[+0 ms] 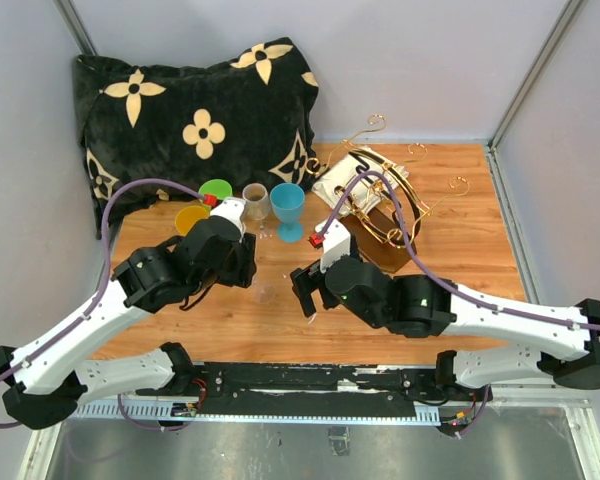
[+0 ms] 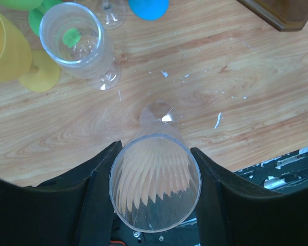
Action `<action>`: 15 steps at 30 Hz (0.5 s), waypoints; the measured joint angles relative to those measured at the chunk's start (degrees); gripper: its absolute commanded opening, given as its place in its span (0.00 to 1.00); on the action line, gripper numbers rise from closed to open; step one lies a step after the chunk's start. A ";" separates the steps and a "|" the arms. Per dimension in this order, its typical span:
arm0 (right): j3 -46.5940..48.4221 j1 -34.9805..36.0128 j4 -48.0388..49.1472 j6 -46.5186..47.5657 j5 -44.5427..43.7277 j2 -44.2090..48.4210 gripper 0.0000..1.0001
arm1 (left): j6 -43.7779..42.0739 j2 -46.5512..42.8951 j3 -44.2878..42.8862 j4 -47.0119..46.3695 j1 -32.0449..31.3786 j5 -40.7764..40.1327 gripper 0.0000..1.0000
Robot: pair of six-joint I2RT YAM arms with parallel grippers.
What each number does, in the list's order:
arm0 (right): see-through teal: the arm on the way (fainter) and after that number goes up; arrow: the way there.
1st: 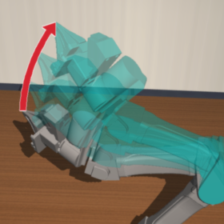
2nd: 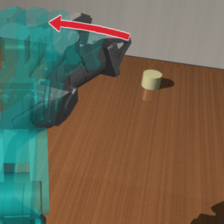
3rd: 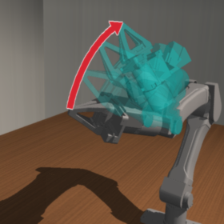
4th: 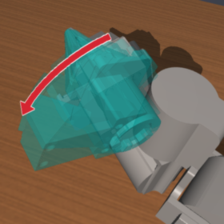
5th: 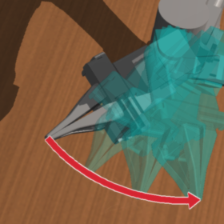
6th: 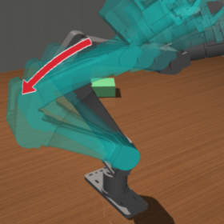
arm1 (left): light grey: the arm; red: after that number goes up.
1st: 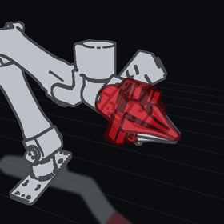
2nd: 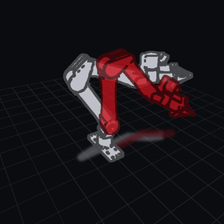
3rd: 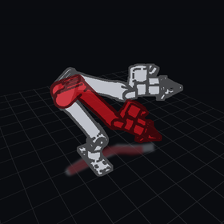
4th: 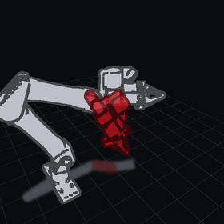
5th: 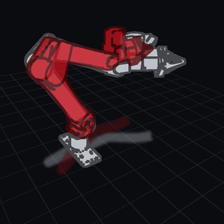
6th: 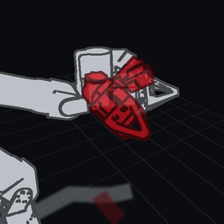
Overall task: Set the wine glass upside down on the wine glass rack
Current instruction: Adjust the wine rack at the center of the board.
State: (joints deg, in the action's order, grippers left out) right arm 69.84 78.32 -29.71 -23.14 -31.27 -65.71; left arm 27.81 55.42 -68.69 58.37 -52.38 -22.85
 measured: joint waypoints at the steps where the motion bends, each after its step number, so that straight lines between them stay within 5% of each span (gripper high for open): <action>1: -2.54 0.00 2.21 -2.45 -0.33 0.02 0.90 | -0.28 -0.33 -0.04 -0.17 0.00 0.04 0.46; 15: -11.85 0.00 18.23 -22.69 -2.54 0.04 0.90 | -2.89 -5.92 -4.02 -3.45 0.00 3.19 0.47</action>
State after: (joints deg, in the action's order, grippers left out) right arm 58.00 78.32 -11.49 -45.82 -33.80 -65.67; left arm 24.93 49.50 -72.71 54.92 -52.38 -19.66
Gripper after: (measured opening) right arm 0.909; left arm 0.566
